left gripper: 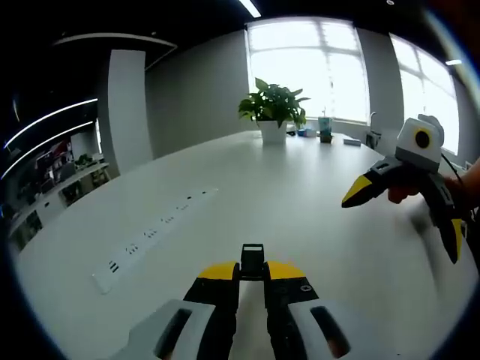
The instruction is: Snap the two parts of the plastic buckle together until the buckle closes and remains connected.
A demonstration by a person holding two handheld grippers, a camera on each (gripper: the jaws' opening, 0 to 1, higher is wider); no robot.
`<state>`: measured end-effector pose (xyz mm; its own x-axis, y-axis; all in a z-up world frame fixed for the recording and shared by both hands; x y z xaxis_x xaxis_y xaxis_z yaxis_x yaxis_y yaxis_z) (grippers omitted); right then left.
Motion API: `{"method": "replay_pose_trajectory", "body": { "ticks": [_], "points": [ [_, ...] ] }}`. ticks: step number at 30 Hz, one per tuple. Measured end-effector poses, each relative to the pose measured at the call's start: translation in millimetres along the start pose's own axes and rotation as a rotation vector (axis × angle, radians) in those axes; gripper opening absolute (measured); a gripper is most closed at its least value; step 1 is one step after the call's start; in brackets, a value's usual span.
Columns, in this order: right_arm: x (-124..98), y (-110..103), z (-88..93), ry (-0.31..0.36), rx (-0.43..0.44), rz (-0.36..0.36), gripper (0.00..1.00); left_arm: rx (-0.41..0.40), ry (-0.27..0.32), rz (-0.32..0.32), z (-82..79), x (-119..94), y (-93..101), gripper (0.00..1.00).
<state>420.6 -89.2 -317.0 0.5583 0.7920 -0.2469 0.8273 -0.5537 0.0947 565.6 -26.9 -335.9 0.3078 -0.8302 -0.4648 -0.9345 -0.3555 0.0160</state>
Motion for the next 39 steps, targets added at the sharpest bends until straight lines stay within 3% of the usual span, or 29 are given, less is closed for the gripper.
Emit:
{"method": "replay_pose_trajectory", "body": {
  "ticks": [15,39],
  "points": [
    [-1.0,2.9,1.0,-0.003,-0.002,0.005,1.00,-0.012,-0.009,-0.014,0.0,8.6,-16.0,0.10],
    [-1.4,2.1,0.7,-0.003,-0.002,0.005,1.00,-0.002,-0.033,-0.016,-4.0,21.3,-25.7,0.10]
  ]
}}
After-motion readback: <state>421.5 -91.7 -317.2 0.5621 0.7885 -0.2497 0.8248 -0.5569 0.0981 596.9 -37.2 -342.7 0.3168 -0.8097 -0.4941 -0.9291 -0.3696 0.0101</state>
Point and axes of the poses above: the point that each gripper's makers call its tool centre point, and the gripper's own axes: x roughly forward along the fingers, y roughly to its right, z roughly out of its underside, the point moved 3 cm from there along -x, roughly backward along the fingers, and after that the axes turned 2 degrees about -x, right-handed, at the moved point
